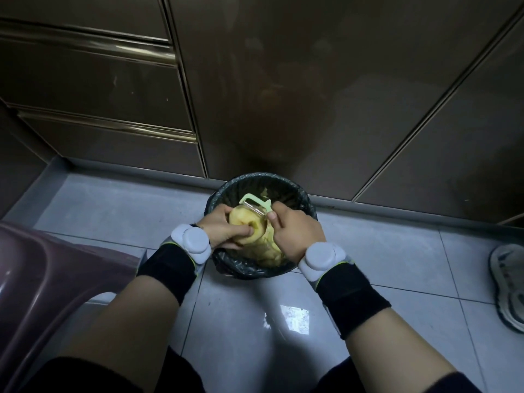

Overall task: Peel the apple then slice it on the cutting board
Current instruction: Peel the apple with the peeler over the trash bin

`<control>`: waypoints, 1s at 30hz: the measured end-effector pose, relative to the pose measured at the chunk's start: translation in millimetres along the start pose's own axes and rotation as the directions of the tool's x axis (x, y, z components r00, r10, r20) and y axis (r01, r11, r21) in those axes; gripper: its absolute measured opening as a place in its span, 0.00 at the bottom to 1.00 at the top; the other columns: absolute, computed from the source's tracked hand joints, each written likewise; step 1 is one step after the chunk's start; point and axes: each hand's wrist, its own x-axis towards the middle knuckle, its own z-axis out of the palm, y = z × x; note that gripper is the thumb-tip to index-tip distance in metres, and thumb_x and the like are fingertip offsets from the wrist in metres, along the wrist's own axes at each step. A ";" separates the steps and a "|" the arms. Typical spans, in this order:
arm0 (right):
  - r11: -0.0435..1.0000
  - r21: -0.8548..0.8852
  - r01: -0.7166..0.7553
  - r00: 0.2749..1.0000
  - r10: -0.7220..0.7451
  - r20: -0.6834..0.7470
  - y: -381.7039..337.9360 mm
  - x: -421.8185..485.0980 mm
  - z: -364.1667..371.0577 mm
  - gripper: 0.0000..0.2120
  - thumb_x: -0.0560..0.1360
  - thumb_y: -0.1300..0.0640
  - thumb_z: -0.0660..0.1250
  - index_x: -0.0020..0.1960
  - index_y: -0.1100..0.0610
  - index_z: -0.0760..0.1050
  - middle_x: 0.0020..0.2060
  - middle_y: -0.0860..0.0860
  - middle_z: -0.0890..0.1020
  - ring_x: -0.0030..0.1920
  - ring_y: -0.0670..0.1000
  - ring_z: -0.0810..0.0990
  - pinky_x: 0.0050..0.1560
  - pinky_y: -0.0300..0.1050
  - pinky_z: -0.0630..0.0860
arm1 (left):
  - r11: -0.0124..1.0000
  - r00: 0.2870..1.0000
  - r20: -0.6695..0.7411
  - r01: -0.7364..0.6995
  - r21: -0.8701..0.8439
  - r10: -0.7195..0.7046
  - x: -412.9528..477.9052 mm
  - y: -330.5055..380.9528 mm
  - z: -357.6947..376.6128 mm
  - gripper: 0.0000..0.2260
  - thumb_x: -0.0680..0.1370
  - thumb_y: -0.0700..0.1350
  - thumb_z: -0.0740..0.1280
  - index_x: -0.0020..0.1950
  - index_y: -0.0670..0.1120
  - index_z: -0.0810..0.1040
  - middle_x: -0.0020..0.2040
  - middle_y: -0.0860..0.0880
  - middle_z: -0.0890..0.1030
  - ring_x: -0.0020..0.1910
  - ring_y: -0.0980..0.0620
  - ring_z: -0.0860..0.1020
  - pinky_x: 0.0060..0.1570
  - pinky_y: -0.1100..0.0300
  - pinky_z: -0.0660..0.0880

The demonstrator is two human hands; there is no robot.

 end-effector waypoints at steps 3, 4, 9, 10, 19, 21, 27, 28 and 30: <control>0.996 -0.085 0.035 0.999 -0.035 0.006 -7.4 -3.0 1.1 0.12 0.81 0.48 0.50 0.57 0.51 0.68 0.48 0.55 0.81 0.48 0.62 0.79 0.44 0.51 0.70 | 0.999 1.000 -0.005 -0.013 0.047 0.014 0.4 0.5 1.0 0.23 0.68 0.36 0.77 0.57 0.47 0.69 0.57 0.40 0.77 0.52 0.43 0.82 0.47 0.43 0.81; 0.994 -0.104 0.022 1.000 -0.022 0.002 -8.9 -2.5 0.8 0.11 0.81 0.48 0.51 0.58 0.51 0.68 0.47 0.55 0.81 0.47 0.61 0.79 0.43 0.50 0.70 | 0.997 1.000 -0.008 -0.028 0.074 0.028 0.1 0.7 1.2 0.22 0.68 0.37 0.77 0.55 0.48 0.69 0.56 0.40 0.78 0.51 0.44 0.81 0.46 0.43 0.81; 0.963 -0.143 -0.230 0.958 0.250 0.142 8.7 6.0 10.3 0.10 0.75 0.52 0.58 0.55 0.49 0.74 0.49 0.52 0.82 0.48 0.56 0.80 0.43 0.44 0.71 | 0.972 0.997 0.023 -0.073 0.222 0.070 -9.1 7.6 -0.2 0.31 0.53 0.48 0.80 0.52 0.51 0.70 0.52 0.42 0.78 0.52 0.41 0.80 0.47 0.41 0.81; 0.955 -0.162 -0.250 0.934 0.282 0.219 13.9 5.7 15.0 0.11 0.75 0.51 0.59 0.55 0.49 0.76 0.51 0.51 0.82 0.49 0.55 0.80 0.44 0.43 0.70 | 0.974 0.996 0.031 -0.088 0.211 0.083 -9.8 8.7 0.1 0.32 0.51 0.49 0.79 0.52 0.52 0.71 0.53 0.42 0.77 0.53 0.41 0.79 0.48 0.41 0.81; 0.974 -0.026 -0.227 0.968 0.229 0.106 16.6 7.4 2.1 0.05 0.80 0.50 0.53 0.49 0.48 0.66 0.49 0.54 0.81 0.46 0.57 0.77 0.42 0.46 0.68 | 0.893 0.979 0.081 -0.202 0.403 0.185 -8.8 8.6 -9.4 0.32 0.57 0.47 0.79 0.58 0.56 0.72 0.56 0.49 0.77 0.58 0.45 0.77 0.57 0.48 0.77; 0.987 0.000 -0.158 0.986 0.158 0.053 15.4 4.3 -1.1 0.06 0.81 0.49 0.51 0.49 0.48 0.65 0.47 0.54 0.81 0.47 0.59 0.78 0.43 0.48 0.69 | 0.864 0.976 0.083 -0.217 0.455 0.201 -5.9 5.9 -8.4 0.32 0.63 0.41 0.80 0.62 0.53 0.71 0.56 0.48 0.77 0.57 0.46 0.76 0.55 0.54 0.77; 1.000 -0.017 0.014 0.999 -0.013 0.031 2.9 -1.8 -5.2 0.10 0.82 0.48 0.51 0.53 0.50 0.68 0.47 0.54 0.81 0.49 0.61 0.78 0.44 0.50 0.71 | 0.853 0.984 0.058 -0.177 0.491 0.171 -6.4 7.4 -4.1 0.35 0.62 0.44 0.80 0.66 0.49 0.69 0.54 0.49 0.78 0.54 0.48 0.78 0.55 0.56 0.76; 0.999 -0.029 0.035 0.999 -0.034 0.034 0.9 -2.2 -4.7 0.10 0.82 0.48 0.51 0.53 0.50 0.68 0.48 0.54 0.81 0.49 0.61 0.78 0.44 0.50 0.71 | 0.857 0.984 0.051 -0.173 0.484 0.170 -7.2 8.1 -3.9 0.36 0.59 0.47 0.80 0.64 0.50 0.69 0.54 0.48 0.80 0.54 0.47 0.79 0.56 0.53 0.77; 0.997 -0.059 0.057 0.998 -0.054 0.045 -2.0 -3.5 -4.1 0.10 0.81 0.48 0.51 0.54 0.50 0.69 0.49 0.55 0.81 0.50 0.61 0.78 0.43 0.50 0.69 | 0.863 0.982 0.047 -0.182 0.470 0.181 -8.3 9.1 -3.7 0.35 0.55 0.50 0.77 0.60 0.53 0.70 0.52 0.48 0.81 0.53 0.46 0.80 0.56 0.49 0.78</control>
